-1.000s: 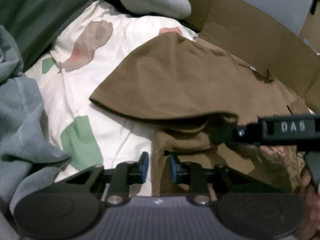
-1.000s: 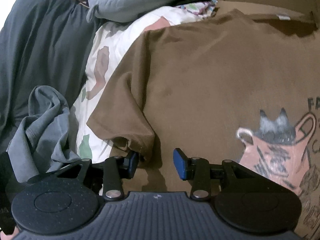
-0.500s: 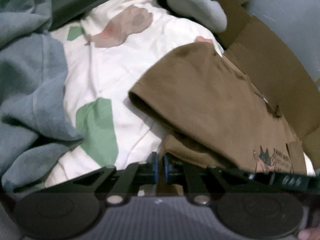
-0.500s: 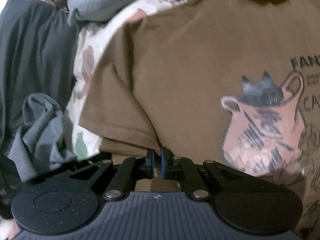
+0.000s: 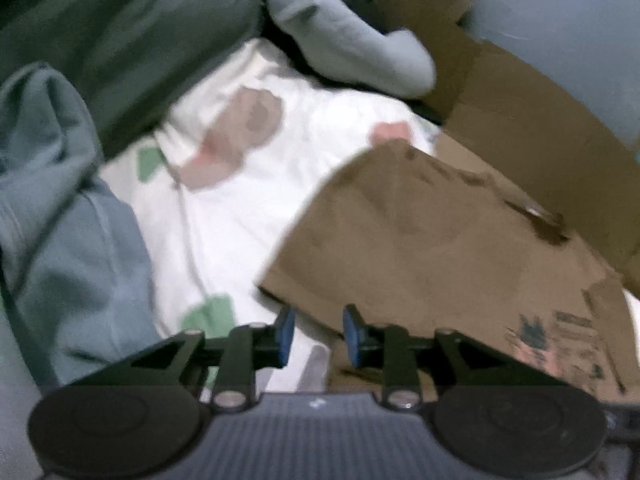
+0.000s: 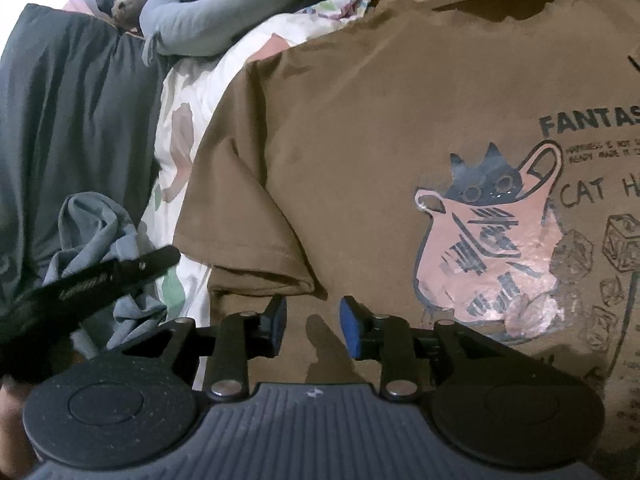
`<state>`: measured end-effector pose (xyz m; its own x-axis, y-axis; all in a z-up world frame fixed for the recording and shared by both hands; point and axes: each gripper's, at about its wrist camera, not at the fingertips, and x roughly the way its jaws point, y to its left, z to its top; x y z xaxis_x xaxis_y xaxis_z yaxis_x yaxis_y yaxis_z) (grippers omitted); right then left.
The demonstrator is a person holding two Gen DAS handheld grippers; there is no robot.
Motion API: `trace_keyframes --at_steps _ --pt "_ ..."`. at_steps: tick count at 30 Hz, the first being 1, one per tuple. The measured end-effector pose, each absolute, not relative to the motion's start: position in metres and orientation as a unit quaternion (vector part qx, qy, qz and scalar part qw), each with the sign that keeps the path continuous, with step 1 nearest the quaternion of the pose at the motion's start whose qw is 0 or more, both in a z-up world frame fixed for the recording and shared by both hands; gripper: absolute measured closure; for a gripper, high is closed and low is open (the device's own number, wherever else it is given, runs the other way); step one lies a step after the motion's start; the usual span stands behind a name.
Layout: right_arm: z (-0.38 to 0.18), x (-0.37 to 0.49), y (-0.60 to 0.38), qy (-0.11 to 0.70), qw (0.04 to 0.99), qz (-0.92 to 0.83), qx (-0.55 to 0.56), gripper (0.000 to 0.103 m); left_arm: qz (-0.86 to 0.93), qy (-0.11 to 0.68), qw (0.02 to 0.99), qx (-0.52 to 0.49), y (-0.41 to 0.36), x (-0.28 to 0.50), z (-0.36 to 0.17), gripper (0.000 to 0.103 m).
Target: Fold clothes
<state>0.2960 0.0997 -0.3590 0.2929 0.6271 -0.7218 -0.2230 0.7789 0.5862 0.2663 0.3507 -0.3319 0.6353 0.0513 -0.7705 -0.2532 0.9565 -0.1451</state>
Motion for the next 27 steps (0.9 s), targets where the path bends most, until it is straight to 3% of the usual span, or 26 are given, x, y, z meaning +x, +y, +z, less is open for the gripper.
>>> trace_keyframes --at_steps 19,23,27 --pt "-0.361 0.285 0.084 0.526 0.787 0.265 0.184 0.070 0.121 0.443 0.885 -0.073 0.364 0.307 -0.370 0.076" --pt "-0.357 0.287 0.083 0.518 0.793 0.266 0.181 0.070 0.111 0.447 0.885 -0.071 0.362 0.307 -0.365 0.099" --pt "-0.353 0.289 0.082 0.507 0.800 0.266 0.178 0.070 0.105 0.443 0.886 -0.086 0.359 0.308 -0.349 0.100"
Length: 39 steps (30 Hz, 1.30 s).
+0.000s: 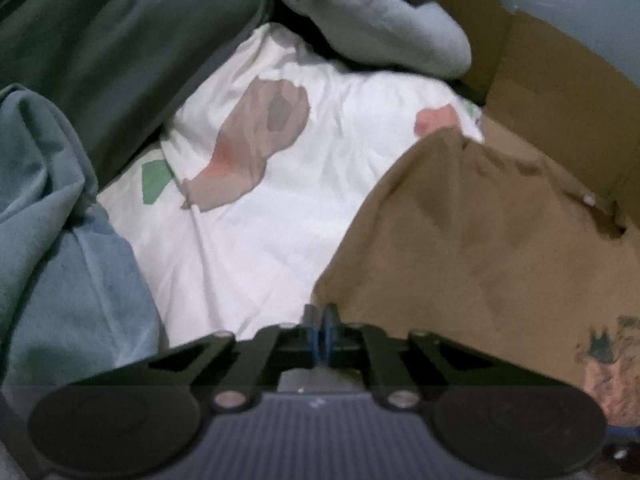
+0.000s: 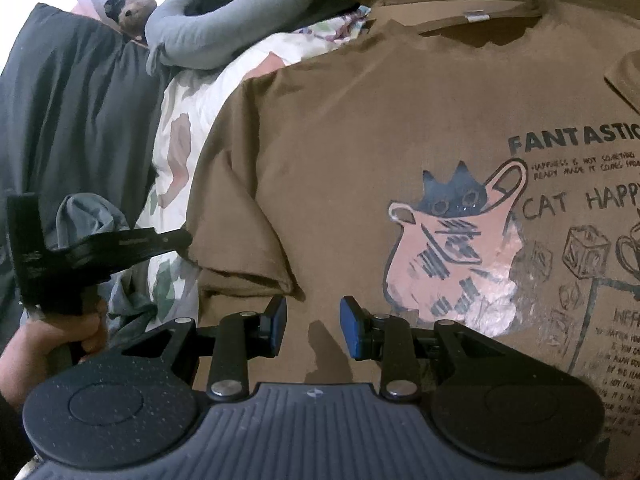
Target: Fold clothes
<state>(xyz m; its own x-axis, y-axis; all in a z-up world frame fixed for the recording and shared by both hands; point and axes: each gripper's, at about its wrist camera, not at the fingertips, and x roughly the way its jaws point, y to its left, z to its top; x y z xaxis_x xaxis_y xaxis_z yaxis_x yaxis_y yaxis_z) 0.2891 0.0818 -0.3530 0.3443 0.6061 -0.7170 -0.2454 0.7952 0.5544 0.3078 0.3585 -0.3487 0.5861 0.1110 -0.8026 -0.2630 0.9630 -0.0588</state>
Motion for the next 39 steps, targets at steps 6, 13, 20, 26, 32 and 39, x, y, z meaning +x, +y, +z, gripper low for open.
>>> trace_keyframes --at_steps 6,13,20,26,32,39 --pt "-0.346 0.294 0.087 0.487 0.812 0.274 0.168 0.070 0.072 0.436 0.893 -0.088 0.342 0.310 -0.322 0.100" --pt "-0.336 0.299 0.097 0.467 0.814 0.301 0.168 0.069 0.026 0.431 0.894 -0.122 0.325 0.314 -0.296 0.100" --pt "-0.319 0.312 0.111 0.440 0.817 0.326 0.177 0.058 -0.012 0.432 0.880 -0.196 0.315 0.323 -0.278 0.100" --pt "-0.304 0.325 0.123 0.428 0.821 0.342 0.160 0.057 -0.038 0.437 0.868 -0.234 0.307 0.335 -0.267 0.100" --pt "-0.298 0.334 0.133 0.417 0.830 0.340 0.150 0.054 -0.057 0.447 0.855 -0.257 0.299 0.345 -0.265 0.100" --pt "-0.299 0.356 0.147 0.421 0.828 0.340 0.145 0.093 -0.088 0.454 0.850 -0.253 0.289 0.354 -0.264 0.091"
